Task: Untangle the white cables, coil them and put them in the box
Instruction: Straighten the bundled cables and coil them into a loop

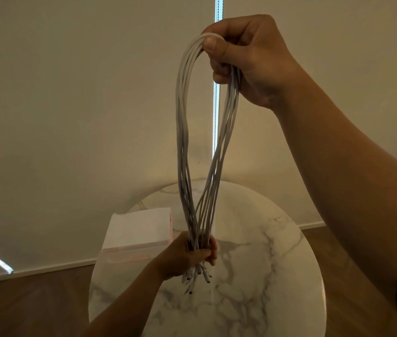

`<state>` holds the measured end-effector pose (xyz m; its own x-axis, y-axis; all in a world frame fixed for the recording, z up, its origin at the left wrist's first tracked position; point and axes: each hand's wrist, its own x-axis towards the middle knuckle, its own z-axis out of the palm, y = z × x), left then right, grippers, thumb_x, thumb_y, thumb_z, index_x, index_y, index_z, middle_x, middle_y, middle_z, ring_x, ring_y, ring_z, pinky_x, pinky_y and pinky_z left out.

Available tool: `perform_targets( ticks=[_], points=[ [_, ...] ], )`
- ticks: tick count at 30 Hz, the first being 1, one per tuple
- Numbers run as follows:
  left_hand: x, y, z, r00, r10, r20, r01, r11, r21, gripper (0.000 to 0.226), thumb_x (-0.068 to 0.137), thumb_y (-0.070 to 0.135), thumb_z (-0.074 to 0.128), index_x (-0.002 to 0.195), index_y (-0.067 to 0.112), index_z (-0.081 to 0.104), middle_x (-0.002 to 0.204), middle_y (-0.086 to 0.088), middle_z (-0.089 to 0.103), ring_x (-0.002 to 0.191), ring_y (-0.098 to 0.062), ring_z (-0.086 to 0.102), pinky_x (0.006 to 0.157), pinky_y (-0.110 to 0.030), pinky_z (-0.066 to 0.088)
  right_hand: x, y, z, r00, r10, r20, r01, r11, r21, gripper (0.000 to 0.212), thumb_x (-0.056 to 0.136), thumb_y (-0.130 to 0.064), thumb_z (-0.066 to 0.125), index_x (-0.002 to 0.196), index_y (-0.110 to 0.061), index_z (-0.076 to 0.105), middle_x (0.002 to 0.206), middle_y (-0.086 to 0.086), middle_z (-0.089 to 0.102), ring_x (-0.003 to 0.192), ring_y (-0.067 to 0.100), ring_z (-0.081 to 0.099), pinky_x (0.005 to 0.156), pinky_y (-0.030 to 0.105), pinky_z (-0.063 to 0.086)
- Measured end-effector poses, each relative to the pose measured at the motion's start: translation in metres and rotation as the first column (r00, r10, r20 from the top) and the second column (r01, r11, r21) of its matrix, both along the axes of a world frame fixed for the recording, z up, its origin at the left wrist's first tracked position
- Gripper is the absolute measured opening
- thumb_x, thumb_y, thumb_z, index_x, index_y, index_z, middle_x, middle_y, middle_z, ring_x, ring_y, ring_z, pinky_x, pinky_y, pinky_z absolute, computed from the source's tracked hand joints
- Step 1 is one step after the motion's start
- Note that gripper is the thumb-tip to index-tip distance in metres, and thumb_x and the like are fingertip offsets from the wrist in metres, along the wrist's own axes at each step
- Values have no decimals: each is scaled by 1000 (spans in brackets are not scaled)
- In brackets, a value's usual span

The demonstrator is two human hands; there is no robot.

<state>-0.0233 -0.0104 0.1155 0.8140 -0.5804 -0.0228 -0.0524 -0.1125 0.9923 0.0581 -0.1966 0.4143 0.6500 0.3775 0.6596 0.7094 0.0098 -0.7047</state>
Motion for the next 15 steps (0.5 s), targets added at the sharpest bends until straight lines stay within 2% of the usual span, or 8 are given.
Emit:
perform_targets(
  ticks=[2, 4, 8, 11, 15],
  points=[
    [-1, 2, 0, 997, -13, -76, 7, 996, -85, 25, 86, -6, 55, 110, -3, 60, 97, -16, 65, 95, -33, 63, 91, -45, 51, 0, -1, 1, 999, -33, 8, 33, 999, 0, 10, 95, -10, 60, 95, -6, 69, 62, -4, 54, 58, 17, 44, 59, 29, 42],
    [-1, 5, 1, 993, -38, -112, 15, 978, -206, 42, 79, 3, 61, 120, -5, 55, 104, -20, 62, 100, -36, 60, 93, -46, 49, 1, -4, 6, 997, -81, 22, 81, 997, -10, 10, 95, -12, 60, 94, -7, 69, 61, -9, 54, 57, 15, 43, 60, 25, 42],
    [-3, 8, -1, 998, -9, -57, -7, 958, -288, 64, 74, 13, 61, 133, -4, 45, 118, -28, 58, 112, -44, 56, 100, -52, 46, 2, -10, 10, 990, -135, 47, 138, 988, -74, 11, 95, -16, 60, 97, -9, 69, 63, -9, 55, 59, 13, 46, 62, 24, 44],
    [-4, 8, -3, 994, 110, -12, -111, 979, -171, 63, 69, 0, 55, 131, 4, 48, 119, -22, 62, 115, -38, 58, 101, -50, 48, 1, -10, 10, 988, -150, 47, 154, 984, -91, 13, 95, -15, 61, 98, -6, 69, 64, -8, 54, 59, 13, 46, 62, 26, 44],
    [1, 0, -7, 921, 364, 140, -365, 931, -22, 47, 82, -18, 46, 115, 13, 59, 105, -7, 72, 108, -19, 67, 99, -43, 52, -3, -4, 8, 993, -112, 35, 115, 989, -92, 10, 93, -13, 62, 95, -6, 69, 62, -6, 54, 59, 15, 45, 59, 29, 43]
  ],
)
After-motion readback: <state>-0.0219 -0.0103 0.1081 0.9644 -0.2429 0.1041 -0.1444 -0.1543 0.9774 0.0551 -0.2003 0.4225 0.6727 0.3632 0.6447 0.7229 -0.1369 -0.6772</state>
